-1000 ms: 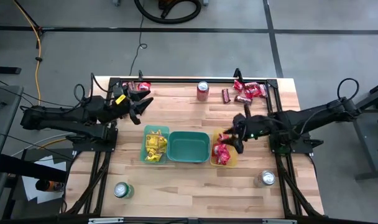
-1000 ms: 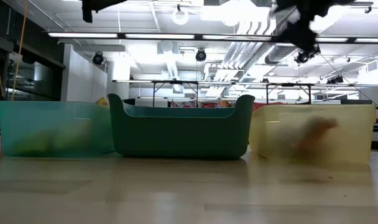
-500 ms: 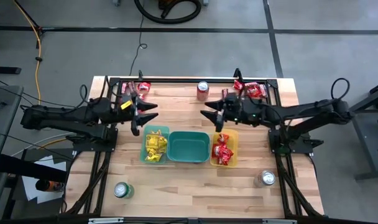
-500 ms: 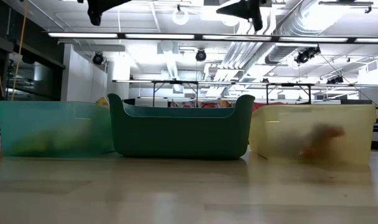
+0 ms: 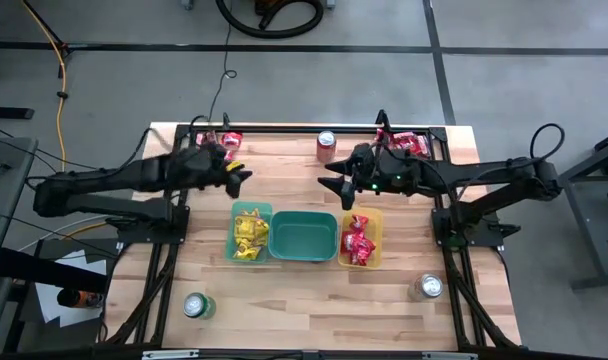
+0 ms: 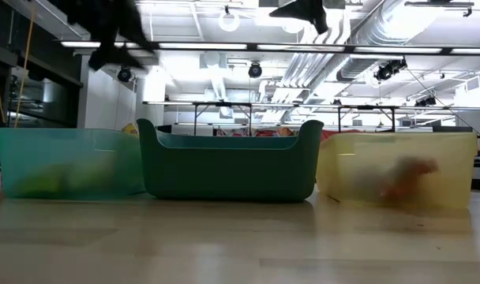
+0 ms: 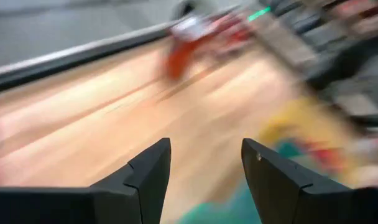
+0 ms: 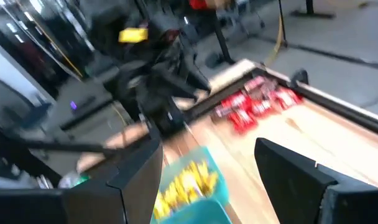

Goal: Sort candy
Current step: Put the red candy into the yellow bin

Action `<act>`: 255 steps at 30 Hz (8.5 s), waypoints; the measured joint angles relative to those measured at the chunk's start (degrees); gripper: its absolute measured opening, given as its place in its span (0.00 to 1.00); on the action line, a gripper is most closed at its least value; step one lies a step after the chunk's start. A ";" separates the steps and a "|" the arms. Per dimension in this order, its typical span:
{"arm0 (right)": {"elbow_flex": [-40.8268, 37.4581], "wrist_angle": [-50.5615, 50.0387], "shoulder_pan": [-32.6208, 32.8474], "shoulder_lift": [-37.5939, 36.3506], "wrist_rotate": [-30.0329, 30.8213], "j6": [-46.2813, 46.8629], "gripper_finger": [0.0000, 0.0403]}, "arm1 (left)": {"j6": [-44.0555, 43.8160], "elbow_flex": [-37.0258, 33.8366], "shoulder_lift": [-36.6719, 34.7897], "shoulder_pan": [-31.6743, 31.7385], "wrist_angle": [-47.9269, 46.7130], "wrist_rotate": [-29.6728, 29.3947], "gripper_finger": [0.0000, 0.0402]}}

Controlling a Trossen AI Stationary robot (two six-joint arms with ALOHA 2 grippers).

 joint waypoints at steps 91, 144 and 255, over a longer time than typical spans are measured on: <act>1.43 13.29 -0.52 5.06 -15.21 -6.97 0.62 | 30.85 0.76 9.07 -14.70 36.73 13.62 0.00; 1.48 -1.26 -5.48 0.32 -19.12 -7.97 0.01 | 34.25 0.83 7.51 -13.74 21.46 2.72 0.47; 5.12 -32.79 -25.32 0.27 -3.87 -7.90 0.01 | 31.45 0.73 -0.08 -13.76 21.13 -12.27 0.49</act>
